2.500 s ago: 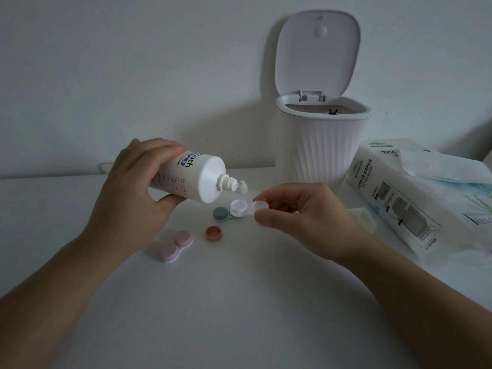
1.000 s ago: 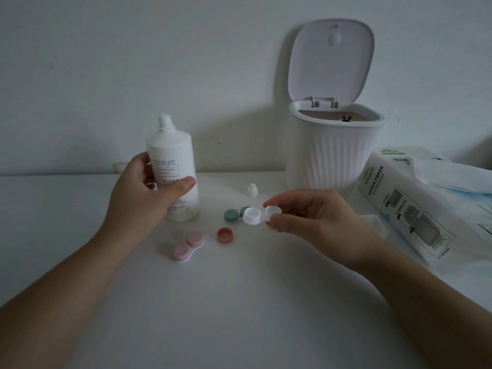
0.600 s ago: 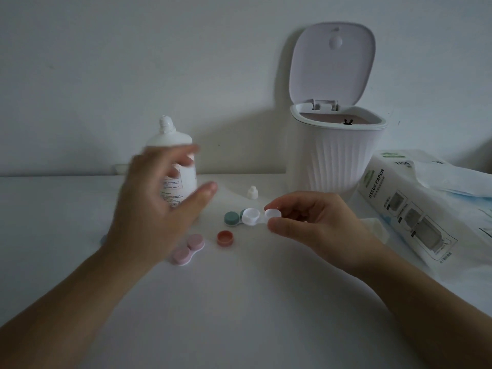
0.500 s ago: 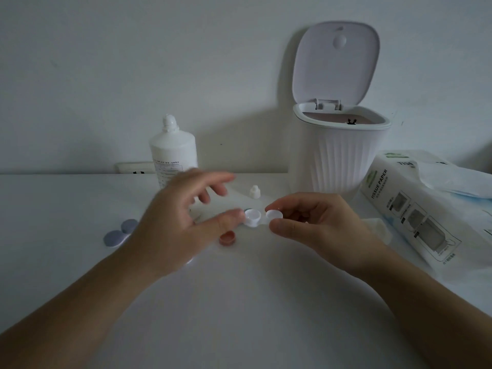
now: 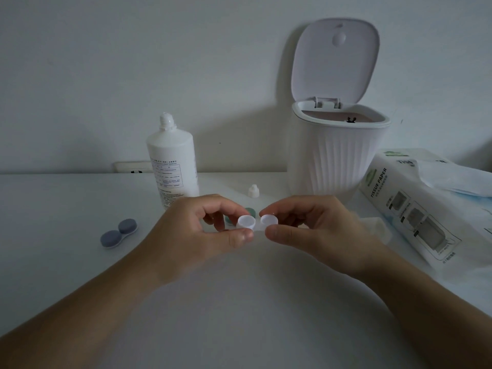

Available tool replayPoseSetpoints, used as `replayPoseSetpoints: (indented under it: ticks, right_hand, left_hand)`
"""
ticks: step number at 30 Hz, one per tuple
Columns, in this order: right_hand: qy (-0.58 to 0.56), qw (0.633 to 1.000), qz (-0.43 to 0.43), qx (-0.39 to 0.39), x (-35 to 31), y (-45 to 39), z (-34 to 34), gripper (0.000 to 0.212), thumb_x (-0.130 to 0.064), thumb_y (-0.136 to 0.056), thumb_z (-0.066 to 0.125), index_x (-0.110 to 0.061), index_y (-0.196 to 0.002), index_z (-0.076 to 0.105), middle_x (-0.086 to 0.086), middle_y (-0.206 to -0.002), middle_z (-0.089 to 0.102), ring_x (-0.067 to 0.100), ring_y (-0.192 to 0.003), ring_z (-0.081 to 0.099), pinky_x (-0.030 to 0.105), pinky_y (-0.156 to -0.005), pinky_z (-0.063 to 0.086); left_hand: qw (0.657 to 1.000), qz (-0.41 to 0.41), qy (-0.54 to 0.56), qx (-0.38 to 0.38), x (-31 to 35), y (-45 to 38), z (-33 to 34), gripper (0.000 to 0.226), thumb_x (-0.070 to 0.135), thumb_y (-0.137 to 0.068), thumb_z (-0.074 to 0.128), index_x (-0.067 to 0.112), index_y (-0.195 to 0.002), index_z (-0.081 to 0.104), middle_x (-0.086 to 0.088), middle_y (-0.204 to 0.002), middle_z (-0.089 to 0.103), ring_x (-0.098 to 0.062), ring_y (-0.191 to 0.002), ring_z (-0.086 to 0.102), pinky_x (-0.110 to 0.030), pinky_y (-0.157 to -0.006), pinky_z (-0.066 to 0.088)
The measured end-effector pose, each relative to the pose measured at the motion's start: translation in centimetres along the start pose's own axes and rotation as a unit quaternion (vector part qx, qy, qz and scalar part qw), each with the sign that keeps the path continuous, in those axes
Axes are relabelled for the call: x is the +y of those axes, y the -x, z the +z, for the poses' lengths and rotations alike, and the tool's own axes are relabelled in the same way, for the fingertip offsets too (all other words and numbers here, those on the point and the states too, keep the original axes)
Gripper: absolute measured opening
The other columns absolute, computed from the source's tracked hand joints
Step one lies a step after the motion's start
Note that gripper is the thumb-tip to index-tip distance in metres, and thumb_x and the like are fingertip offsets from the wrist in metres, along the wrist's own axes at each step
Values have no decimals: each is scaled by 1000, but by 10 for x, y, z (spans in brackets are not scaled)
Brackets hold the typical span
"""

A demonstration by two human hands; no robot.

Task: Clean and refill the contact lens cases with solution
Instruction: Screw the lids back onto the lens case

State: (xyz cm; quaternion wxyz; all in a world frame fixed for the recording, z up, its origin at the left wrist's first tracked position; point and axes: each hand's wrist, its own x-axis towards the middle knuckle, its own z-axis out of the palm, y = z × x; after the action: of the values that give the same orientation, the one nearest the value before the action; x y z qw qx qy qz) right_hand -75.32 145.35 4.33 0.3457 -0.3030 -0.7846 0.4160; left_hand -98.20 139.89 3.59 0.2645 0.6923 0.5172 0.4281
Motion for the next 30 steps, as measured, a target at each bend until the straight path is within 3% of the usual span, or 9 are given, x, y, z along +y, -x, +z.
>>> replayPoseSetpoints:
  ticks: [2, 4, 7, 11, 13, 17, 22, 25, 30]
  right_hand:
    - [-12, 1000, 6, 24, 2, -2, -3, 32, -38, -77, 76, -22, -105, 76, 4, -86, 74, 21, -75, 67, 31, -73, 55]
    - [0, 996, 18, 85, 9, -6, -9, 18, -33, -86, 75, -24, -102, 76, 4, -82, 73, 19, -71, 67, 28, -69, 54]
    - [176, 970, 48, 163, 23, -11, -16, 7, -41, -84, 69, -36, -88, 71, -10, -72, 66, 3, -58, 55, 19, -58, 44]
    - [325, 931, 136, 95, 35, -12, -14, 45, -73, -72, 66, -42, -104, 64, -12, -75, 58, 1, -66, 55, 22, -59, 39]
    - [353, 922, 132, 86, 39, -14, -11, 56, -77, -71, 63, -37, -111, 66, -13, -76, 55, -2, -67, 53, 20, -57, 35]
    - [357, 925, 92, 87, 39, -17, -1, 59, -74, -64, 54, -34, -105, 69, -14, -76, 54, -2, -68, 51, 20, -57, 33]
    - [337, 937, 70, 61, 37, -20, 3, 20, -50, -80, 68, -31, -87, 73, -9, -78, 60, 5, -71, 57, 25, -62, 41]
    - [318, 943, 68, 67, 37, -20, 0, 9, -41, -81, 72, -32, -81, 72, -12, -75, 64, 3, -69, 59, 19, -61, 43]
    - [173, 972, 84, 135, 36, -19, -4, 5, -30, -76, 79, -32, -74, 74, -15, -68, 70, -6, -54, 56, 5, -53, 40]
  left_hand:
    - [1000, -6, 8, -1, 0, 0, -1, 19, 41, -72, 80, 39, -91, 77, 14, -87, 74, -17, -81, 62, -29, -79, 49]
    - [1000, -7, 9, -1, -1, 0, -1, 17, 41, -73, 80, 40, -90, 77, 16, -86, 74, -18, -81, 62, -24, -77, 48]
    - [1000, -12, 16, -2, 0, 0, -2, 19, 44, -72, 78, 40, -90, 77, 12, -88, 75, -20, -80, 61, -25, -76, 48]
    - [1000, -14, 18, -1, 2, 0, -3, 25, 52, -69, 77, 42, -92, 77, 8, -88, 75, -19, -81, 61, -30, -80, 49]
    - [1000, -17, 18, 1, 2, 0, -3, 21, 49, -71, 78, 43, -91, 77, 5, -88, 74, -18, -81, 61, -35, -82, 50]
    - [1000, -11, 10, -4, 3, 0, -2, 21, 49, -71, 82, 43, -92, 77, 6, -86, 73, -16, -81, 62, -28, -79, 49]
    - [1000, -10, 2, -4, 4, 1, -2, 22, 49, -70, 82, 44, -90, 76, 11, -83, 72, -15, -80, 61, -16, -73, 45]
    - [1000, -6, 0, -3, 3, 1, -3, 20, 46, -71, 78, 43, -91, 76, 11, -85, 73, -14, -80, 60, -15, -73, 44]
    - [1000, -9, 3, -3, 3, 2, -4, 18, 45, -72, 82, 42, -88, 77, 9, -84, 73, -14, -78, 60, -13, -73, 43]
